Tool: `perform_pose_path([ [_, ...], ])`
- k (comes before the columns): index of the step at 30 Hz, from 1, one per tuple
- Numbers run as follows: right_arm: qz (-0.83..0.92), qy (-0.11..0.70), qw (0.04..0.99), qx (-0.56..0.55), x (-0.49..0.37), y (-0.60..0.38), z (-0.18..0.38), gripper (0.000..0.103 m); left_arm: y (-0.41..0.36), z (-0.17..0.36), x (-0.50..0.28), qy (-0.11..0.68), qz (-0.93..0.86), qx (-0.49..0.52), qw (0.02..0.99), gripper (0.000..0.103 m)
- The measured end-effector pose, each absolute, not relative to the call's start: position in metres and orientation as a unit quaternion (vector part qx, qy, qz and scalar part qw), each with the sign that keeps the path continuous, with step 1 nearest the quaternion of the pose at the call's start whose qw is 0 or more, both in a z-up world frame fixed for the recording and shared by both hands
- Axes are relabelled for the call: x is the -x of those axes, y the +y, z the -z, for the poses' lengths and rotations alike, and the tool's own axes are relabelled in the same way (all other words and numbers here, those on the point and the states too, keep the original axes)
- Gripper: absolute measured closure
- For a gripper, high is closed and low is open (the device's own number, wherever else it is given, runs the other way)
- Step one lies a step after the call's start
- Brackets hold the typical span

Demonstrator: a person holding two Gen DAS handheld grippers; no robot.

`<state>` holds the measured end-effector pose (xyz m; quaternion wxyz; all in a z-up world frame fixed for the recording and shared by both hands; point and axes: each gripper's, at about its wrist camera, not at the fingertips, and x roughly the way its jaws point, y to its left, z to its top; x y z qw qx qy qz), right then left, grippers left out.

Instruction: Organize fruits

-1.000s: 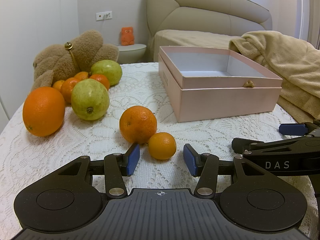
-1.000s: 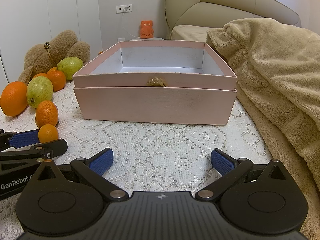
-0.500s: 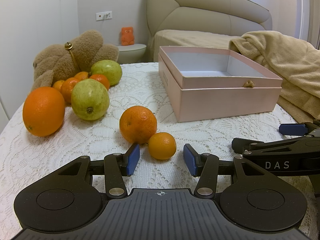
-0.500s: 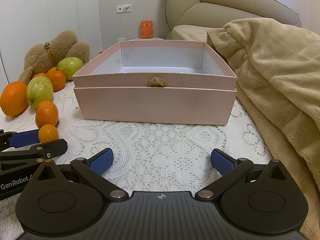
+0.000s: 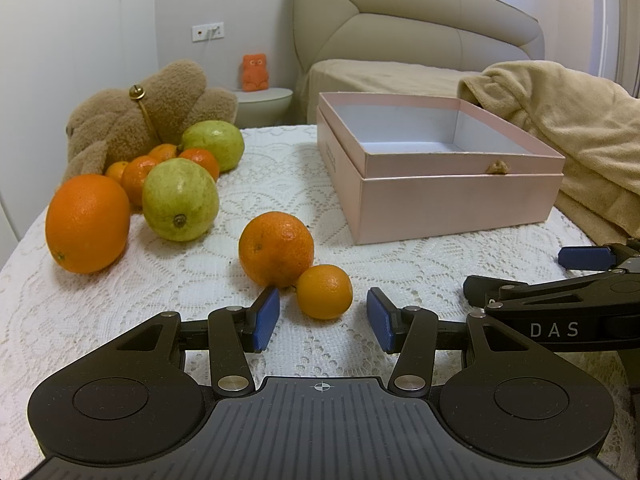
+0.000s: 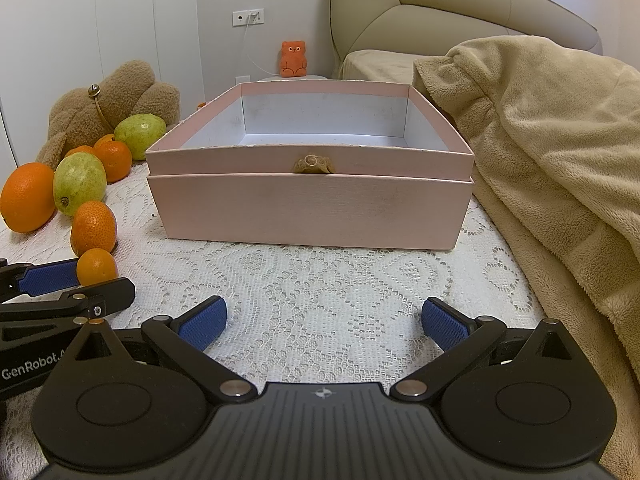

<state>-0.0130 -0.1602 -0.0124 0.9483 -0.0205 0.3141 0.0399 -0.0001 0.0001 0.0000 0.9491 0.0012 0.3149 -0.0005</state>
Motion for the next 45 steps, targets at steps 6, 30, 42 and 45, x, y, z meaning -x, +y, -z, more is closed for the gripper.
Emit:
perform_pose_path([
  [6,-0.04,0.314,0.948,0.021,0.013,-0.16,0.012,0.0,0.0,0.0,0.0,0.315,0.001,-0.001,0.949,0.049],
  [30,-0.059,0.369,0.927,-0.003,0.015,-0.169,0.0,0.0,0.026,-0.01,0.009,0.332,0.068,0.045,0.94,0.051],
  [42,-0.036,0.359,0.933,0.015,0.027,-0.16,0.006,0.0,0.058,-0.041,-0.007,0.319,0.063,0.082,0.942,0.051],
  [45,-0.036,0.359,0.933,0.016,0.026,-0.16,0.006,0.0,0.061,-0.035,-0.029,0.345,0.065,0.095,0.931,0.051],
])
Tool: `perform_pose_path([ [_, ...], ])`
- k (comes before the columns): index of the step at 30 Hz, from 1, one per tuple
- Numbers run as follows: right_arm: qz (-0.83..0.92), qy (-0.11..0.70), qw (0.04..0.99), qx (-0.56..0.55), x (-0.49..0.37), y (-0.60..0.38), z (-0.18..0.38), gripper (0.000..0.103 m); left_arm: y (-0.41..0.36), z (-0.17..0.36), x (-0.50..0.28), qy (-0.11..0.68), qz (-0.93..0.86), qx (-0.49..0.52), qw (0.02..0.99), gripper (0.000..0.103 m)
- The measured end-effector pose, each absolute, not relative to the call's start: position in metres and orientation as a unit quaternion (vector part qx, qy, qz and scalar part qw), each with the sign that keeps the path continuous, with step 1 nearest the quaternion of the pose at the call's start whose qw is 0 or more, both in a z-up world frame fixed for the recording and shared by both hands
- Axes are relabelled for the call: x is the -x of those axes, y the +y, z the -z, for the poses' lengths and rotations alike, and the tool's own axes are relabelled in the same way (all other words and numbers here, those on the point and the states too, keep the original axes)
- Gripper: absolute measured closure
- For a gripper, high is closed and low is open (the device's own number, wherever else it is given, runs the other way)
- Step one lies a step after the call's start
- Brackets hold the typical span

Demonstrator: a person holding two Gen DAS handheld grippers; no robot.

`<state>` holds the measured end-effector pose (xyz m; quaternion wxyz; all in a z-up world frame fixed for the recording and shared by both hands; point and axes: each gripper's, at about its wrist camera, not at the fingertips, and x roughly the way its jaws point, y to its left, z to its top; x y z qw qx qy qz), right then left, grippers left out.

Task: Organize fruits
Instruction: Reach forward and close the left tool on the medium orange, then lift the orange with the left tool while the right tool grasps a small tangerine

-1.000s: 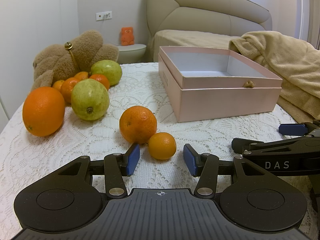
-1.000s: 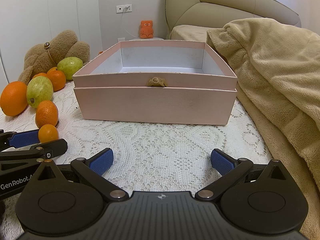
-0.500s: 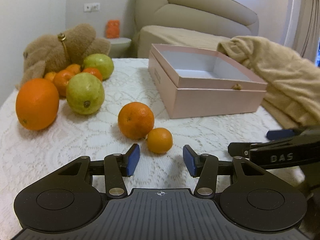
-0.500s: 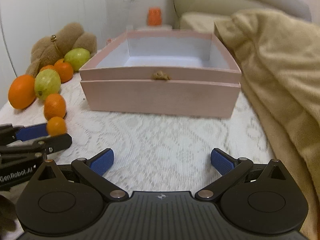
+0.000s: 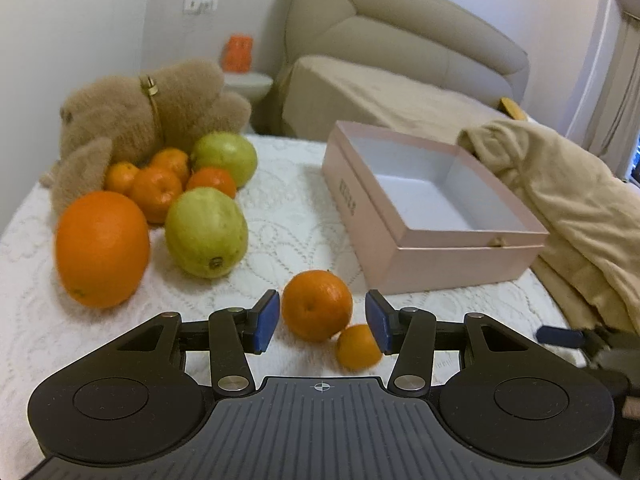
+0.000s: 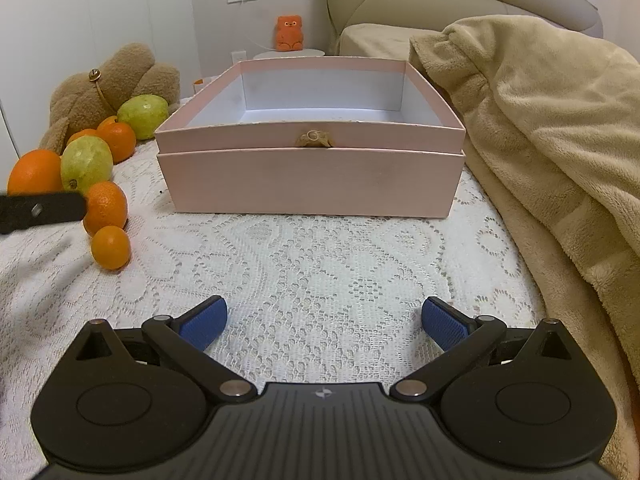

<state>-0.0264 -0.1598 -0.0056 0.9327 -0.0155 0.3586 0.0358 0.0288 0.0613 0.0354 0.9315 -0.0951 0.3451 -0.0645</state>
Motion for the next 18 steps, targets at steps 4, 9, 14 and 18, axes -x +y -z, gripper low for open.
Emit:
perform_pose_path([
  [4,-0.043,0.359,0.932,0.022,0.025,-0.161,0.005,0.0,0.053,-0.022,-0.048,0.377,0.058,0.076,0.921,0.051],
  [9,-0.088,0.365,0.926,0.041,0.011,-0.173,0.002,0.0,0.062,-0.017,-0.047,0.36,0.058,0.094,0.926,0.052],
  [14,-0.08,0.359,0.929,0.041,0.013,-0.173,0.004,0.0,0.085,-0.021,-0.023,0.317,0.047,0.114,0.94,0.053],
  [18,-0.082,0.362,0.928,0.038,0.011,-0.174,0.004,0.0,0.11,-0.021,-0.006,0.308,0.02,0.119,0.944,0.053],
])
